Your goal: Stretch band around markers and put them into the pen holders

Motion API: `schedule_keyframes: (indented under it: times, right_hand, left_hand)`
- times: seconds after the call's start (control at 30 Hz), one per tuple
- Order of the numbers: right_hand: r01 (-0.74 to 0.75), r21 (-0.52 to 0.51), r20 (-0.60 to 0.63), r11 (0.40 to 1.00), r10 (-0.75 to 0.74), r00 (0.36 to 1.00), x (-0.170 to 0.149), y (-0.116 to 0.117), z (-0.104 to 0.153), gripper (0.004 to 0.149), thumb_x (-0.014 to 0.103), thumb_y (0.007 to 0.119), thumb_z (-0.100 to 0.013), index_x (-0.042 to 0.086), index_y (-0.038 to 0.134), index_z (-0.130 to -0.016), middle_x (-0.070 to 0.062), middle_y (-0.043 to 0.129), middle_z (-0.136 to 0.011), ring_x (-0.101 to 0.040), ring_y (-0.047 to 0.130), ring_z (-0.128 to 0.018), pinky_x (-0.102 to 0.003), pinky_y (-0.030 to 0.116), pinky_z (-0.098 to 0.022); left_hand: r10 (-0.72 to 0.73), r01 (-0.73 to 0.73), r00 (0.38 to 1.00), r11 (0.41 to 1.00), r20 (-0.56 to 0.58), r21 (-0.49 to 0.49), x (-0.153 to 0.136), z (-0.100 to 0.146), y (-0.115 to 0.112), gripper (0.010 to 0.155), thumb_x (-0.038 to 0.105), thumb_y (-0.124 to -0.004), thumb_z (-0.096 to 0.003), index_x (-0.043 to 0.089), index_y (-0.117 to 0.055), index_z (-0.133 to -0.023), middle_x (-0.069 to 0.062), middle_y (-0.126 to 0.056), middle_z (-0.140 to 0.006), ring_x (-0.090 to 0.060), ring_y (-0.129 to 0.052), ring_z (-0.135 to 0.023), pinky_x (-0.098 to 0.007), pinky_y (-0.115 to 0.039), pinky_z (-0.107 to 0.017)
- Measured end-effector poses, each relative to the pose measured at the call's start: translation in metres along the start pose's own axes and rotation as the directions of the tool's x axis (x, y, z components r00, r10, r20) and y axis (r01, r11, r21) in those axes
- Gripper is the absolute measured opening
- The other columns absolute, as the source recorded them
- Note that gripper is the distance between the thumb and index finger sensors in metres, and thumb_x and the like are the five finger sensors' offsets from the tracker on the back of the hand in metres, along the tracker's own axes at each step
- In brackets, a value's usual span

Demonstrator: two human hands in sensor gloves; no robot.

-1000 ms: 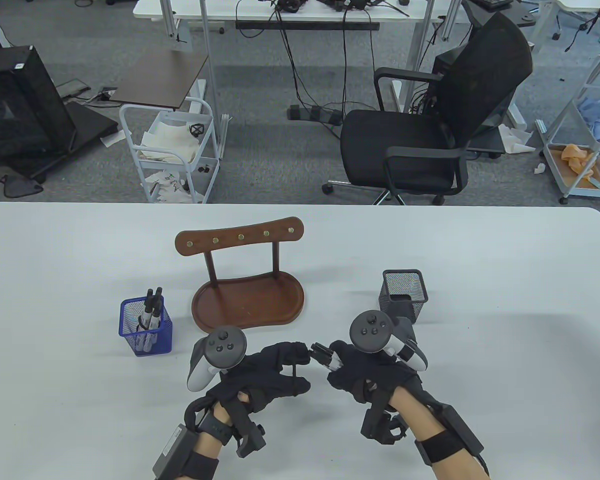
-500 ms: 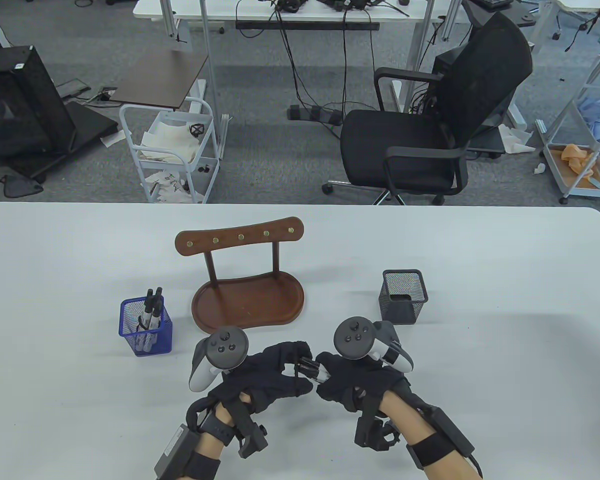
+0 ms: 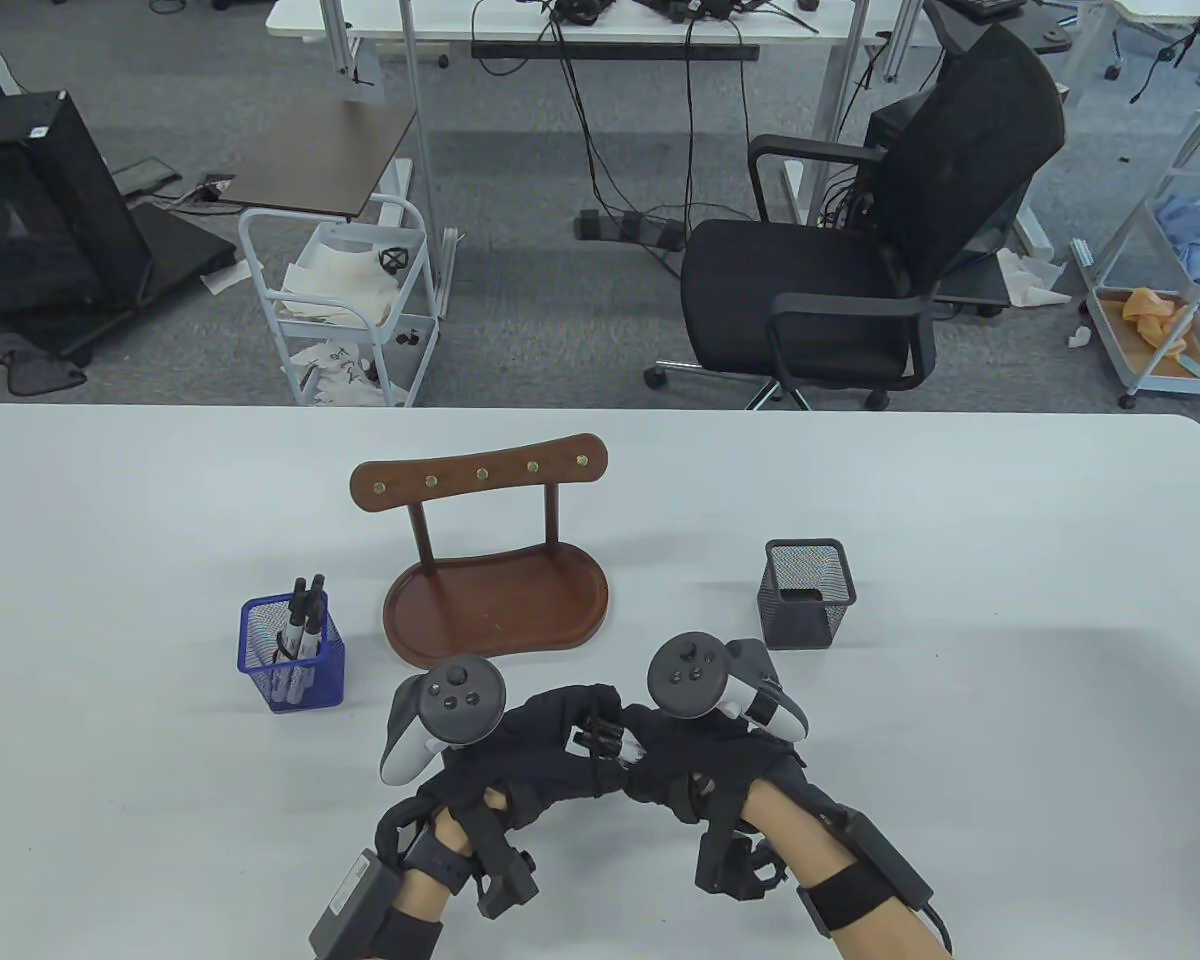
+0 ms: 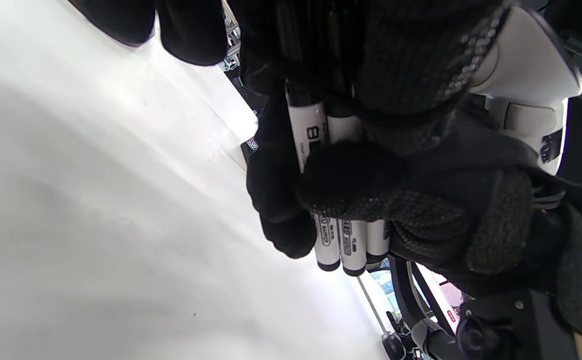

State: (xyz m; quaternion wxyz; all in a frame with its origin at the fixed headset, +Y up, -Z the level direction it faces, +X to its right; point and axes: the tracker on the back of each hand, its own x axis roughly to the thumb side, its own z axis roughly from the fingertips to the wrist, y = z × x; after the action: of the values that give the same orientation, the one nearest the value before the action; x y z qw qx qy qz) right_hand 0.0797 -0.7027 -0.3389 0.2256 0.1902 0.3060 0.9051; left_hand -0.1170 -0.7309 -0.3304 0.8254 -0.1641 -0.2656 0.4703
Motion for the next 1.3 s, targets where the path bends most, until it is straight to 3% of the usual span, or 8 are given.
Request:
schedule_keyframes:
  times: [0.47,0.63,0.87,1.0,1.2,1.3]
  right_hand:
    - [0.038,-0.027,0.143,0.999,-0.034,0.989,0.001,-0.002,0.004,0.044,0.030,0.086,-0.051,0.025,0.064,-0.089,-0.002,0.086,-0.087,-0.029,0.093,-0.070,-0.054,0.074,-0.066]
    - [0.083,-0.181,0.240,0.980,-0.038,0.970,0.006,-0.005,0.010,0.045,0.031,0.085,-0.051,0.026,0.062,-0.090,0.000,0.085,-0.086,-0.027,0.094,-0.069,-0.052,0.075,-0.066]
    - [-0.017,-0.369,0.170,0.929,0.085,0.982,0.015,0.002,0.013,0.046,0.032,0.083,-0.052,0.026,0.060,-0.091,0.002,0.085,-0.085,-0.025,0.094,-0.068,-0.051,0.077,-0.065]
    - [-0.078,-0.491,0.090,0.868,0.139,0.986,0.019,0.006,0.015,0.051,0.034,0.083,-0.052,0.026,0.055,-0.093,0.004,0.084,-0.085,-0.022,0.095,-0.066,-0.049,0.080,-0.064]
    - [-0.066,-0.477,0.084,0.877,0.120,0.989,0.016,0.008,0.012,0.072,0.034,0.083,-0.052,0.024,0.034,-0.104,0.005,0.084,-0.083,-0.021,0.096,-0.064,-0.048,0.082,-0.062]
    - [-0.091,-0.509,0.061,0.856,0.141,0.988,0.016,0.008,0.011,0.076,0.035,0.083,-0.052,0.025,0.030,-0.105,0.005,0.082,-0.086,-0.020,0.096,-0.065,-0.047,0.082,-0.063]
  left_hand:
    - [0.111,-0.111,0.994,0.992,-0.004,-0.064,-0.010,-0.005,0.001,0.085,0.051,-0.095,-0.0469,0.011,-0.055,-0.111,-0.015,-0.068,-0.117,-0.053,-0.053,-0.110,-0.071,-0.050,-0.076]
    - [0.250,-0.249,0.968,0.962,-0.006,-0.108,-0.018,-0.009,-0.002,0.091,0.058,-0.092,-0.0477,0.010,-0.052,-0.113,-0.018,-0.064,-0.120,-0.054,-0.049,-0.111,-0.072,-0.049,-0.076]
    - [0.218,-0.220,0.975,0.970,-0.032,-0.102,-0.016,-0.008,0.000,0.095,0.060,-0.087,-0.0515,0.003,-0.047,-0.116,-0.025,-0.061,-0.120,-0.056,-0.048,-0.110,-0.072,-0.049,-0.075]
    - [0.210,-0.213,0.977,0.973,-0.044,-0.087,-0.015,-0.007,0.001,0.092,0.058,-0.085,-0.0542,0.001,-0.046,-0.116,-0.027,-0.062,-0.119,-0.056,-0.050,-0.110,-0.072,-0.050,-0.075]
    - [0.124,-0.135,0.986,0.986,-0.112,-0.100,-0.014,-0.005,0.005,0.088,0.062,-0.083,-0.0552,0.001,-0.058,-0.113,-0.025,-0.078,-0.111,-0.053,-0.064,-0.105,-0.072,-0.054,-0.073]
    - [0.070,-0.091,0.986,0.987,-0.149,-0.135,-0.013,-0.003,0.002,0.074,0.067,-0.075,-0.0578,0.007,-0.077,-0.102,-0.015,-0.093,-0.098,-0.051,-0.074,-0.099,-0.073,-0.055,-0.072]
